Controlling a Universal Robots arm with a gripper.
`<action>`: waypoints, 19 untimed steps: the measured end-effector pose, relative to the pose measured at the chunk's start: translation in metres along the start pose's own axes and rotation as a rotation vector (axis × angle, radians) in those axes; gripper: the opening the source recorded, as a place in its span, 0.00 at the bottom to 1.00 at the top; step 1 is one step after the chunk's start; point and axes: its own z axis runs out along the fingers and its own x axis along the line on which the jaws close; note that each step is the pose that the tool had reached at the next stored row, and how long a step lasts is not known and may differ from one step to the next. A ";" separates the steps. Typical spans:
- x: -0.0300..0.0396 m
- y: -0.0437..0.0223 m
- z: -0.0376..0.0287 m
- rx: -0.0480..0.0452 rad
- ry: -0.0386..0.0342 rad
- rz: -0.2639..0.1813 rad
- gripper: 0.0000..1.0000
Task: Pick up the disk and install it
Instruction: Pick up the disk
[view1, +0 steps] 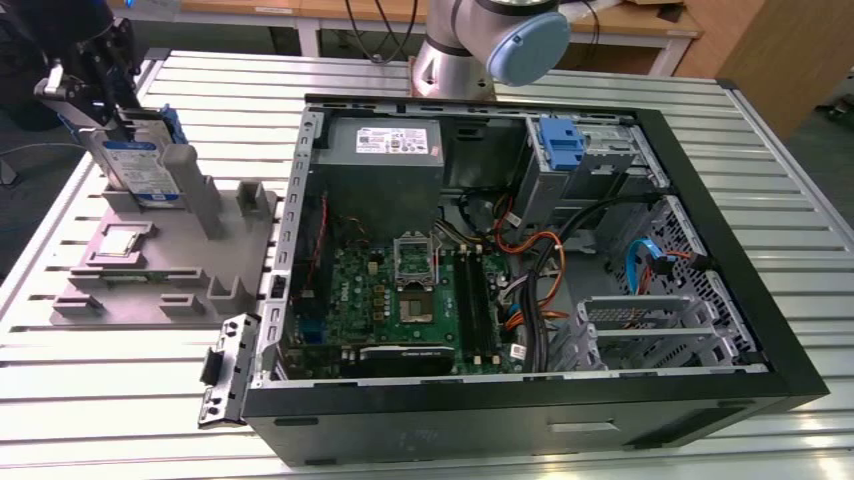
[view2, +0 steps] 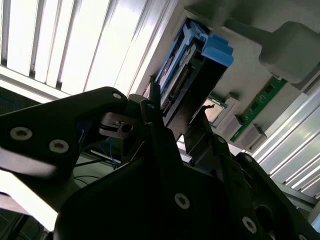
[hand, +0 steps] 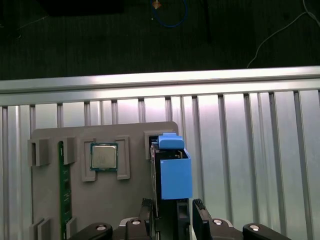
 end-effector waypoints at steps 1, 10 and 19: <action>0.0001 0.0000 0.0000 0.0001 -0.0001 0.000 0.45; 0.0003 0.0000 0.0000 0.0001 0.0000 0.000 0.45; 0.0004 0.0000 0.0000 0.0001 -0.0001 0.000 0.36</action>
